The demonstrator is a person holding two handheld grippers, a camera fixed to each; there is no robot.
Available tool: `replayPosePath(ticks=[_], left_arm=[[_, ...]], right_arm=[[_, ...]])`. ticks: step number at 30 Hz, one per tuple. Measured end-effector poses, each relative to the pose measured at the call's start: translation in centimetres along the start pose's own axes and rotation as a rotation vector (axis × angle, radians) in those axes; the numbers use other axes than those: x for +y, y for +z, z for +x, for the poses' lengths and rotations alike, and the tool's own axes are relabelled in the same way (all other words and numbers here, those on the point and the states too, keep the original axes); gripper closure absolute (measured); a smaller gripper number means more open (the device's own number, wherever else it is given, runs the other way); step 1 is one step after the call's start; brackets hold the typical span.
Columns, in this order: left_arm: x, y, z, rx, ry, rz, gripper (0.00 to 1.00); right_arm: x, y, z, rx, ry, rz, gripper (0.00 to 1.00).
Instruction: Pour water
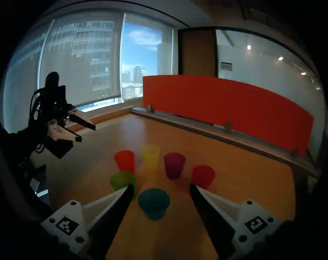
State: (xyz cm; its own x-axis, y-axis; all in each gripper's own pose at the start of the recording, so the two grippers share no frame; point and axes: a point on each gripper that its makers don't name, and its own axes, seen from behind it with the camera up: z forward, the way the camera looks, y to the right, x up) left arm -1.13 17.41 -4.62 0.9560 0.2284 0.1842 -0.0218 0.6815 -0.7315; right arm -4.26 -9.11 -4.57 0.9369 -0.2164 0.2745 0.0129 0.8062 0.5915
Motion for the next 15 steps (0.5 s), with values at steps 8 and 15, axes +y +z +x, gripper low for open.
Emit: replayPosePath(ticks=[8,15], left_arm=[[-0.2,0.2,-0.7,-0.018,0.012,0.012,0.14],[-0.3,0.6,-1.3,-0.032,0.032,0.021,0.14]], right_arm=[[0.1,0.3,-0.8,-0.021,-0.002,0.002,0.0],[-0.1,1.2,-2.3,-0.047,-0.005,0.016,0.0]])
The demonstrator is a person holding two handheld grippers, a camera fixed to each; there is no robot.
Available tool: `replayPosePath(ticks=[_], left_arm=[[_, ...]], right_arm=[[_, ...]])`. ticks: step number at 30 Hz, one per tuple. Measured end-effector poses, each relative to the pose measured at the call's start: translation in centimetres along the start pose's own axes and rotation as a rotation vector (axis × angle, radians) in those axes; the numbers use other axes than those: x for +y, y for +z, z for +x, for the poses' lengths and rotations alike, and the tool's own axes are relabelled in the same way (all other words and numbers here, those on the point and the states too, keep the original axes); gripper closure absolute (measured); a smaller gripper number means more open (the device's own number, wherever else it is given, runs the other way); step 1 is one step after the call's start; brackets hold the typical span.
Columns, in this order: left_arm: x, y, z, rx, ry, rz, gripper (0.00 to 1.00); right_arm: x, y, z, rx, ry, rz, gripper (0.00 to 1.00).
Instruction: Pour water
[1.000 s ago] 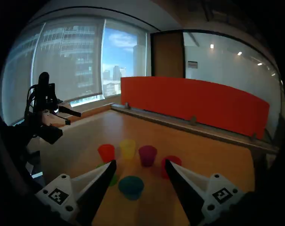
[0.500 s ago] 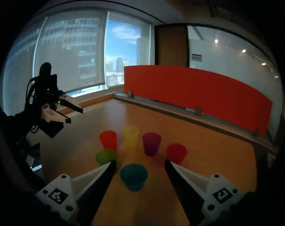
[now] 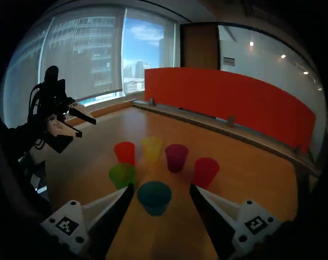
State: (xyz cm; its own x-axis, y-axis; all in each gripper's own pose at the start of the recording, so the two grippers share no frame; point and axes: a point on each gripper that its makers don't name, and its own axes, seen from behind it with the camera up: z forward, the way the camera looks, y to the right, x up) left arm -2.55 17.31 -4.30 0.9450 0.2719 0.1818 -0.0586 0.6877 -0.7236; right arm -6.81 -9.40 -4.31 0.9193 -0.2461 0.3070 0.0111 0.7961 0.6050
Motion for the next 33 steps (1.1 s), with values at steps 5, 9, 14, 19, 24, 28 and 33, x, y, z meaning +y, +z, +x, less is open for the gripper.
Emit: replayPosePath(ticks=[5,9,14,19,24,28,33], left_arm=[[0.0,0.3,-0.4,-0.009,0.003,0.001,0.14],[-0.2,0.5,-0.6,-0.014,0.006,0.002,0.14],[-0.5,0.7,-0.8,-0.017,0.002,0.004,0.14],[-0.9,0.9,-1.1,-0.022,-0.002,0.008,0.14],[-1.1,1.1,-1.3,-0.024,-0.005,0.01,0.14],[-1.1,1.2,-1.3,-0.023,-0.008,0.007,0.14],[-1.2,1.3,-1.3,-0.023,-0.009,0.004,0.14]], right_arm=[[-0.2,1.2,-2.0,-0.038,0.007,0.009,0.0],[-0.4,2.0,-3.6,-0.068,0.011,0.019,0.0],[-0.7,2.9,-4.9,-0.096,0.01,0.028,0.0],[-1.0,3.8,-5.7,-0.115,0.003,0.039,0.0],[-1.3,4.8,-6.5,-0.137,-0.001,0.049,0.0],[-1.3,5.7,-6.9,-0.15,-0.006,0.055,0.0],[-1.2,6.9,-7.2,-0.16,-0.016,0.061,0.0]])
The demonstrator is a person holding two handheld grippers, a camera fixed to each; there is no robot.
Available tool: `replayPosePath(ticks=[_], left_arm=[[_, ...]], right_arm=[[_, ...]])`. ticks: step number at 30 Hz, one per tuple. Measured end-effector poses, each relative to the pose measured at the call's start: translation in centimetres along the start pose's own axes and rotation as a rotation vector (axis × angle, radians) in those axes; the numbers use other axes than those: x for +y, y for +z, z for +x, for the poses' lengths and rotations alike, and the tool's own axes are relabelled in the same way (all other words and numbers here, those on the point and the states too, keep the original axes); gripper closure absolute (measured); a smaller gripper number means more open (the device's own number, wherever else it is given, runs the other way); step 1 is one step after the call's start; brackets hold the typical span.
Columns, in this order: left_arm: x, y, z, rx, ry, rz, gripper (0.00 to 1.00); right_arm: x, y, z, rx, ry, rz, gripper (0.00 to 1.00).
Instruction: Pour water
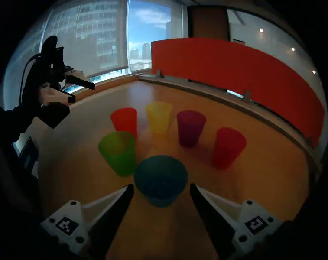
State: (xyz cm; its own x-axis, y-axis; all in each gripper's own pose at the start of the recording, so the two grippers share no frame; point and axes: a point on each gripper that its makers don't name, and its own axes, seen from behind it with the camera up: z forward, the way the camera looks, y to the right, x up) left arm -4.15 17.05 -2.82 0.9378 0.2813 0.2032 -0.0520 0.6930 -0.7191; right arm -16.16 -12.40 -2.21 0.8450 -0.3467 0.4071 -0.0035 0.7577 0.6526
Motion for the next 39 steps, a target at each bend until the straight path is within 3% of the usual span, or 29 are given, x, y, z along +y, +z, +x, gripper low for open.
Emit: replayPosePath(ticks=[11,21,26,39], left_arm=[[-0.2,-0.1,-0.1,-0.002,-0.005,0.003,0.14],[-0.3,-0.2,-0.4,-0.006,-0.01,0.003,0.14],[-0.2,-0.2,-0.6,-0.009,-0.011,0.002,0.14],[-0.1,0.1,-1.0,-0.014,-0.014,-0.002,0.14]], right_arm=[[-0.2,2.3,0.2,-0.005,-0.01,0.028,0.0],[-0.1,3.2,-0.4,-0.012,-0.02,0.037,0.0],[0.0,3.4,-0.7,-0.016,-0.038,0.033,0.11],[0.1,2.1,1.2,0.04,-0.032,0.033,0.11]])
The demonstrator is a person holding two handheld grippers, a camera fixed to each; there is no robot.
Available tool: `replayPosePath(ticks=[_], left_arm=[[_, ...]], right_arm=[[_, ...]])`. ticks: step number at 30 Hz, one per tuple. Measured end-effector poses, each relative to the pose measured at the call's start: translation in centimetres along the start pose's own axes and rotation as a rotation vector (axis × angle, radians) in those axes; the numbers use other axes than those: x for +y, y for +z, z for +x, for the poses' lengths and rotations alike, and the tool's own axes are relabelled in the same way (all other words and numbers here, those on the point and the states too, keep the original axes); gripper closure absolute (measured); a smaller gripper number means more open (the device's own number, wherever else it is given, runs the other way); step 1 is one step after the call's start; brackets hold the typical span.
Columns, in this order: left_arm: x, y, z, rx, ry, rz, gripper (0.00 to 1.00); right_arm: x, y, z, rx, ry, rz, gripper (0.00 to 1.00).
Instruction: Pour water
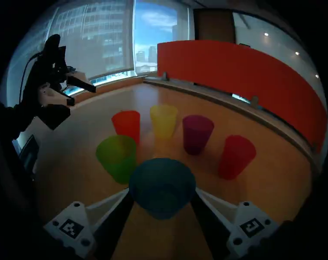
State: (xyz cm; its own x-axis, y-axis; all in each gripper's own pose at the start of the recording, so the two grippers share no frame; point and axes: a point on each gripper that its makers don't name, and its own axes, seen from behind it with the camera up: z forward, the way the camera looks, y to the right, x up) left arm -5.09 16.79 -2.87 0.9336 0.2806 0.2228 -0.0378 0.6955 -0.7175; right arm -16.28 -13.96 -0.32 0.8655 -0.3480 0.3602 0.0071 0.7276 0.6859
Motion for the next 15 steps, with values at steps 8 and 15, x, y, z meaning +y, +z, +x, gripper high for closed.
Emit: replayPosePath(ticks=[8,15], left_arm=[[0.4,0.3,-0.3,-0.004,0.011,-0.005,0.14],[0.7,0.6,-0.2,0.004,0.003,-0.015,0.14]], right_arm=[[0.2,-2.3,3.8,0.084,-0.013,-0.012,0.11],[0.6,-4.3,7.2,0.165,-0.031,-0.033,0.11]])
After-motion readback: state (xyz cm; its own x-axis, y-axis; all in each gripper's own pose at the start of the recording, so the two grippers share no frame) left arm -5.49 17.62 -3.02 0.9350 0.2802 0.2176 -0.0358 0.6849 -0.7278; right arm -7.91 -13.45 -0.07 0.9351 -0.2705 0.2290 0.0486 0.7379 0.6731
